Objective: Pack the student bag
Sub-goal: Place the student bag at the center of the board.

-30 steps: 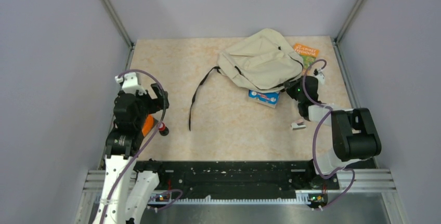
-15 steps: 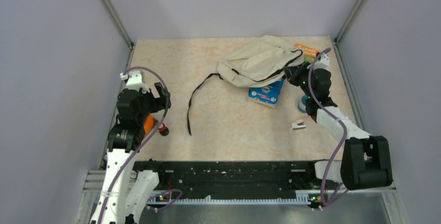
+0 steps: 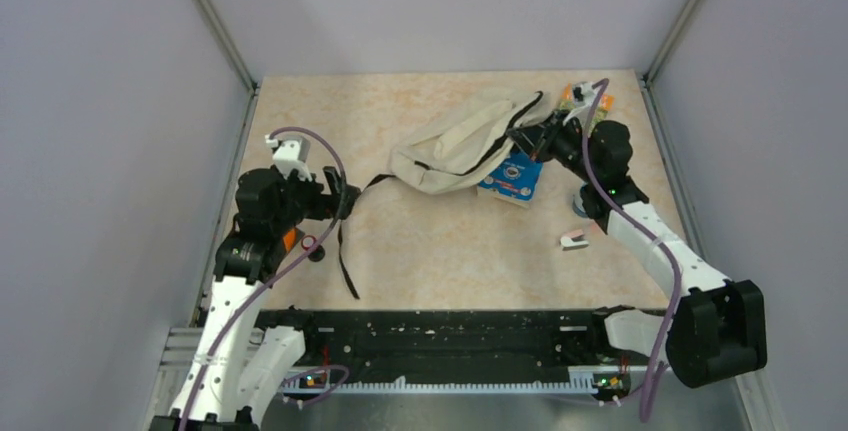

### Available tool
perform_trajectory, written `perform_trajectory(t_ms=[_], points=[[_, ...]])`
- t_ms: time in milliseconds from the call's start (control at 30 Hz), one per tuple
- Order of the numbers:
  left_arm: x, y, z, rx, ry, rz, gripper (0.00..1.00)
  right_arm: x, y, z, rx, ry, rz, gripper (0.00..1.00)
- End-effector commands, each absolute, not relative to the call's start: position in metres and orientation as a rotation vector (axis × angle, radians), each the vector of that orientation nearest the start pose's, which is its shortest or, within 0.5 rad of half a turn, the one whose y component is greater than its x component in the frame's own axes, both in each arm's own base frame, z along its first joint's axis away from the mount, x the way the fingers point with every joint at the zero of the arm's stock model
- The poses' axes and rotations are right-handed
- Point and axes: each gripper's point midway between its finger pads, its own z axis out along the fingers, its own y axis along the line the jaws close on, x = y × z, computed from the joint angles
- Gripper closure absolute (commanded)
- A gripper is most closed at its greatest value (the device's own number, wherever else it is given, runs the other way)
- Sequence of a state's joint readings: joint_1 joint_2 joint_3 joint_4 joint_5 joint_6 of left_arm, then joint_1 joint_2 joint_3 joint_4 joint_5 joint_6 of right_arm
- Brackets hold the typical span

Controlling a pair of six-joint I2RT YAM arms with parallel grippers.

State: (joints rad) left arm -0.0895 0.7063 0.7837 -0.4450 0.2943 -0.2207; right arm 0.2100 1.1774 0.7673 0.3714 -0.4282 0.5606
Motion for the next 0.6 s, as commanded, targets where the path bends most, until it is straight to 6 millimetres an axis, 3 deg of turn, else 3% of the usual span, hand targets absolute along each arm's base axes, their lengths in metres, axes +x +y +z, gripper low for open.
perform_trajectory(t_ms=[0, 200, 333, 433, 567], points=[[0.259, -0.113, 0.248, 0.224, 1.912, -0.599, 0.06, 0.316, 0.229, 0.349, -0.393, 1.500, 1.026, 1.00], [0.252, -0.120, 0.253, 0.270, 1.874, -0.617, 0.04, 0.281, 0.263, 0.341, -0.601, 1.495, 1.103, 1.00], [0.243, -0.136, 0.257, 0.345, 1.841, -0.709, 0.04, 0.266, 0.268, 0.310, -0.683, 1.582, 1.146, 1.00], [0.233, -0.157, 0.254, 0.443, 1.840, -0.811, 0.04, 0.276, 0.257, 0.272, -0.604, 1.721, 1.052, 1.00], [0.227, -0.173, 0.241, 0.513, 1.885, -0.827, 0.04, 0.302, 0.223, 0.225, -0.450, 1.904, 0.779, 1.00]])
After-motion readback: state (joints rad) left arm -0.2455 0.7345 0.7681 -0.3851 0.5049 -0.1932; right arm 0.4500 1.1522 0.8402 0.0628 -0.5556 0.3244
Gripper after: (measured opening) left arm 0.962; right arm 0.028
